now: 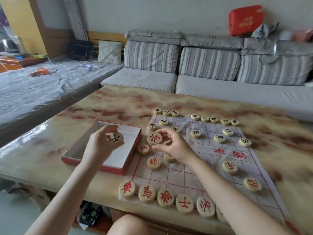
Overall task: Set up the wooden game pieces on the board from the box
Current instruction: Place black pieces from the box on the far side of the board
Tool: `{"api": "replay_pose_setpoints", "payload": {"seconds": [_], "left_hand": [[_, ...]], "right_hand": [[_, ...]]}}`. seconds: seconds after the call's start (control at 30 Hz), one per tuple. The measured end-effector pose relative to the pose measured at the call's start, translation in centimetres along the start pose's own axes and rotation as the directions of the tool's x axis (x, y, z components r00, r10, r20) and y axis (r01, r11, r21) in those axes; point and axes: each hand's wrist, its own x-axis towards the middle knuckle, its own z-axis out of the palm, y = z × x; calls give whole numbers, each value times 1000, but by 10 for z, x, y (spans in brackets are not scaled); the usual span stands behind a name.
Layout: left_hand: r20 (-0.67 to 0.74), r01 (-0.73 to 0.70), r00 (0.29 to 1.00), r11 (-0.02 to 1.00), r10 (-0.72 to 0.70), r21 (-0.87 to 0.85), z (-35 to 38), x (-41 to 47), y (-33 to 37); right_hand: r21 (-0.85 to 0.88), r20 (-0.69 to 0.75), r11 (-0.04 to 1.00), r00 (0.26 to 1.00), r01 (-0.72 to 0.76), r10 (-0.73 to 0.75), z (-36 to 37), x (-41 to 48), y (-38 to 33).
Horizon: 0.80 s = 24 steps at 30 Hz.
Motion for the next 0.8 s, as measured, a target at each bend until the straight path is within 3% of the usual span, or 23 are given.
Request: {"api": "replay_pose_setpoints", "payload": {"seconds": [0.23,0.47,0.6,0.8], "left_hand": [[121,-54,991,995,64,-89,54,-5,54],[259,-136,951,980,171,-148,116,-15,101],[290,-189,929,969,228,-158,135,-22,120],[327,-193,915,967,238,-165,153,-27,126]], "right_hand": [[24,-155,994,982,-109,111,-83,-52,32],[104,-397,968,883,-228,250,-170,-115,87],[7,-517,952,814,-305,265,-204,-148,109],[-125,-586,887,755,-444,295,-223,-168,141]]}}
